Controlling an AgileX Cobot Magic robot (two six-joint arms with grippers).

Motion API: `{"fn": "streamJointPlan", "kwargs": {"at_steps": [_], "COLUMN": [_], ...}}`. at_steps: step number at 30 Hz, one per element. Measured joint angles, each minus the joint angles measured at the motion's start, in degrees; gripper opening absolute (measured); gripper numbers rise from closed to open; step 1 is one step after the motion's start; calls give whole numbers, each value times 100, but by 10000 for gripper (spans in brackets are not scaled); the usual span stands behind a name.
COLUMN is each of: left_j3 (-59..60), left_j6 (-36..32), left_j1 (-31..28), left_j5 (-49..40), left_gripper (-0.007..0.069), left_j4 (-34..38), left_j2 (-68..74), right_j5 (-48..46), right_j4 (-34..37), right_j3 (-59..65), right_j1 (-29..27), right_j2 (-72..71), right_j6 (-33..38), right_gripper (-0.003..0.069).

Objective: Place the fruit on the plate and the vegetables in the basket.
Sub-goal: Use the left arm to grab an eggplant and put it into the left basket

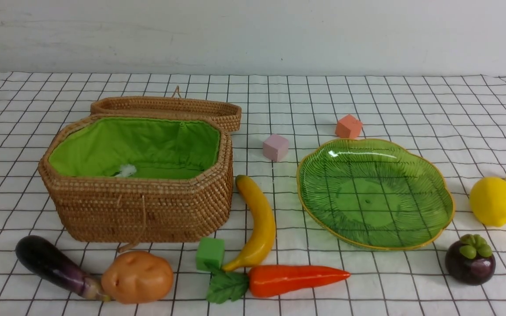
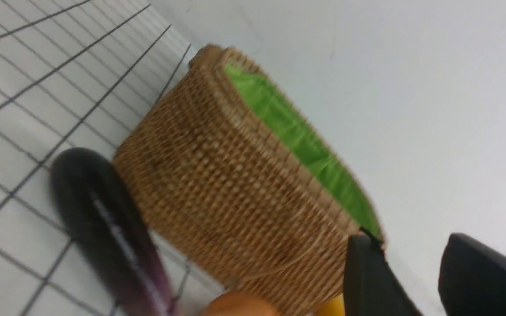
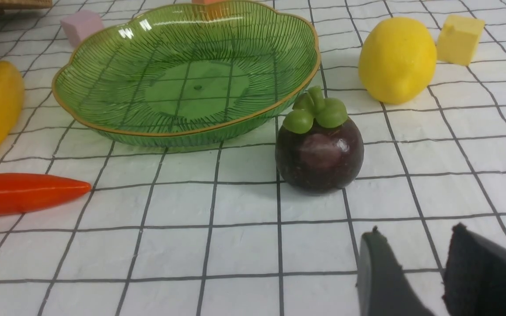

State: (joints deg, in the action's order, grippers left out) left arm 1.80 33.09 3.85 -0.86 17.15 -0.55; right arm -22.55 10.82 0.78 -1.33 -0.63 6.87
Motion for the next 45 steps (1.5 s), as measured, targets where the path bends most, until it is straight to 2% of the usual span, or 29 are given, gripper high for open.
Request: {"fn": "streamJointPlan", "kwargs": {"at_steps": [3, 6, 8, 11, 13, 15, 16, 19, 20, 22, 23, 26, 27, 29, 33, 35, 37, 45], "left_j3": [-6, -322, -738, -1801, -2188, -2780, -2780, -3440, -3505, -3855, -3875, -4050, -4048, -4063, -4063, -4063, -4063, -4639], "left_j6": [429, 501, 349, -283, -663, -1162, -1162, -1488, -1515, -1597, -1602, -1617, -1617, -1617, -1672, -1753, -1866, -1984], "left_j1": [0, 0, 0, 0, 0, 0, 0, 0, 0, 0, 0, 0, 0, 0, 0, 0, 0, 0], "left_j5": [373, -100, -464, -1466, -1950, -2881, -2881, -4039, -4175, -5016, -5016, -5614, -5625, -5669, -5695, -5695, -5695, -5889], "left_gripper": [227, 166, 106, -6, -13, -13, -13, -13, -13, -13, -13, -13, -13, -13, -13, -13, -13, -13], "left_j4": [304, 315, 140, -500, -699, -812, -812, -771, -765, -750, -750, -739, -739, -739, -633, -539, -453, -476], "left_j2": [0, 7, 112, 964, 1413, 2198, 2198, 2907, 2976, 3394, 3394, 3789, 3803, 3944, 4245, 4348, 4478, 5270], "right_j5": [0, 0, 0, 0, 0, 32, 32, 252, 265, 459, 459, 889, 945, 1244, 1670, 1446, 776, -2618], "right_j4": [6, 6, 6, 6, -5, -78, -87, -187, -181, 155, 155, 1182, 1313, 2100, 2548, 2598, 2594, 2054], "right_j3": [0, 0, 0, 0, 0, 0, 0, 37, 37, 58, 58, 58, 58, 58, 51, -127, -579, -3906], "right_j1": [0, 0, 0, 0, 0, 0, 0, 0, 0, 0, 0, 0, 0, 0, 0, 0, 0, 119], "right_j2": [0, 0, 0, 0, 0, 0, 0, 0, 0, 0, 0, 0, 0, 0, 0, 0, 72, 2092], "right_j6": [0, 0, 0, 0, 16, 37, 34, 38, 32, -208, -208, -891, -973, -1420, -1571, -1576, -1455, 181], "right_gripper": [243, 243, 243, 243, 243, 243, 243, 243, 243, 243, 243, 243, 243, 243, 236, 226, 207, 127]}}
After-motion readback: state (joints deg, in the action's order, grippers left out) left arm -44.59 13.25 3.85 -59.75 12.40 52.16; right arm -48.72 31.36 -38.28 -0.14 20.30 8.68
